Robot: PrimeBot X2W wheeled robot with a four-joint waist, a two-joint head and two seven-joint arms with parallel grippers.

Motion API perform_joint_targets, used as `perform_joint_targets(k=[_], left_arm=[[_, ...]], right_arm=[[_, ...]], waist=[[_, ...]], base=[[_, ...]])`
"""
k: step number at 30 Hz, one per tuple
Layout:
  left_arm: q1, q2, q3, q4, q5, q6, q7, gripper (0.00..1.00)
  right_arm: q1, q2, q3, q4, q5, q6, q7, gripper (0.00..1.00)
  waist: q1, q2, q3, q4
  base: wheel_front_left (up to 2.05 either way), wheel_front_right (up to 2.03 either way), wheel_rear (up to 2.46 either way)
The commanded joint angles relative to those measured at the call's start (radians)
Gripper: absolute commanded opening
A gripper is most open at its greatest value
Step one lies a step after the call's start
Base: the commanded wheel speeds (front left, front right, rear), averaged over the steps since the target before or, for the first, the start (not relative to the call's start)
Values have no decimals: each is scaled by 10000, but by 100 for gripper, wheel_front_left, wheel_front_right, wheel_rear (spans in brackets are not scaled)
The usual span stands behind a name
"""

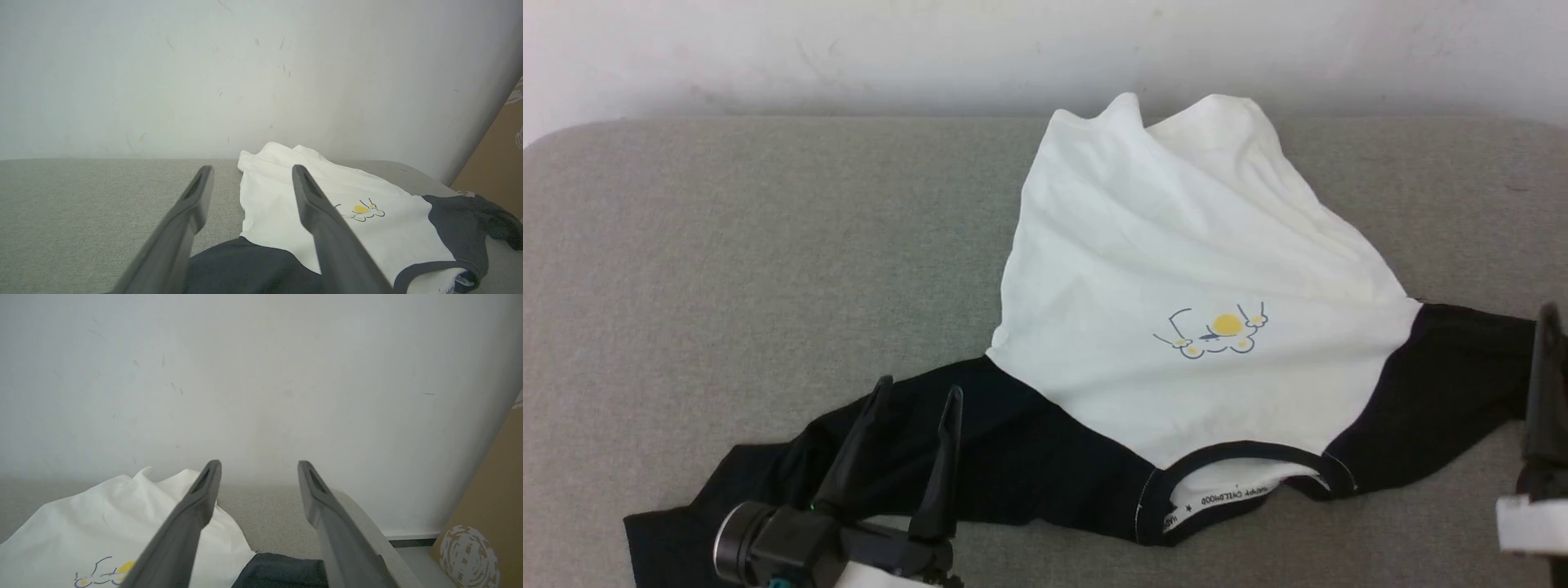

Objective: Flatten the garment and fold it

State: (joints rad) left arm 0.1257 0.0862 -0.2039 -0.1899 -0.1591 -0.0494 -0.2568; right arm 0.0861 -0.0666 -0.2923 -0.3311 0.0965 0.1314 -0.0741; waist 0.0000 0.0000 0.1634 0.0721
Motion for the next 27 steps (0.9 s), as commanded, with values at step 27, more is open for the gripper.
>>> perform_joint_targets(k=[27], left_arm=[[432, 1544, -1951, 510, 924, -748, 3248, 100]], right_arm=[[1367, 163, 973, 884, 1217, -7, -1643, 100]], waist=[[0, 0, -292, -289]], base=[[0, 0, 0]])
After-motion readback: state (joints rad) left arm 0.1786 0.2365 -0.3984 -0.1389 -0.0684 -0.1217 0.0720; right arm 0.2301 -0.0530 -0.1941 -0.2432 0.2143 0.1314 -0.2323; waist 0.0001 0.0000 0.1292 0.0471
